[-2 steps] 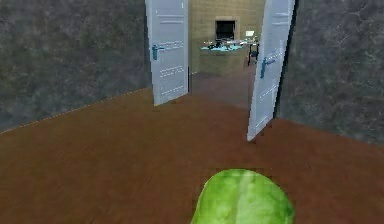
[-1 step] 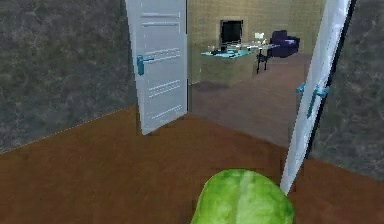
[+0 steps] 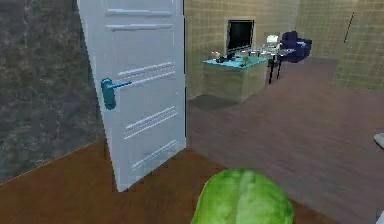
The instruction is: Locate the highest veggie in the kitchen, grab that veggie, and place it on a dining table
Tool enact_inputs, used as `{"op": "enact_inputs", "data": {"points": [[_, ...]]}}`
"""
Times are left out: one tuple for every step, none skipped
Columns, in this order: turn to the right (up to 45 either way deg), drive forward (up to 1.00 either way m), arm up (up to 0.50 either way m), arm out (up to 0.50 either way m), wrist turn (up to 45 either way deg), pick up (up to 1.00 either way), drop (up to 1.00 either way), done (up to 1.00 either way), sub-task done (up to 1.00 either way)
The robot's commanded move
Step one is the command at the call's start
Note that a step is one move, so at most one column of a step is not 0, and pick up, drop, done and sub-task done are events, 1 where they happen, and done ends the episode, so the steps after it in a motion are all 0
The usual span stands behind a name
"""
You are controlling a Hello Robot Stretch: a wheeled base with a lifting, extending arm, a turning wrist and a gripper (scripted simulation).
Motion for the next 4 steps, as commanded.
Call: {"op": "enact_inputs", "data": {"points": [[0.0,0.55,0.00,0.00,0.0,0.00,0.00,0.00,0.00],[36.0,0.00,0.00,0.00,0.0,0.00,0.00,0.00,0.00],[0.0,1.00,0.00,0.00,0.0,0.00,0.00,0.00,0.00],[0.0,1.00,0.00,0.00,0.0,0.00,0.00,0.00,0.00]]}}
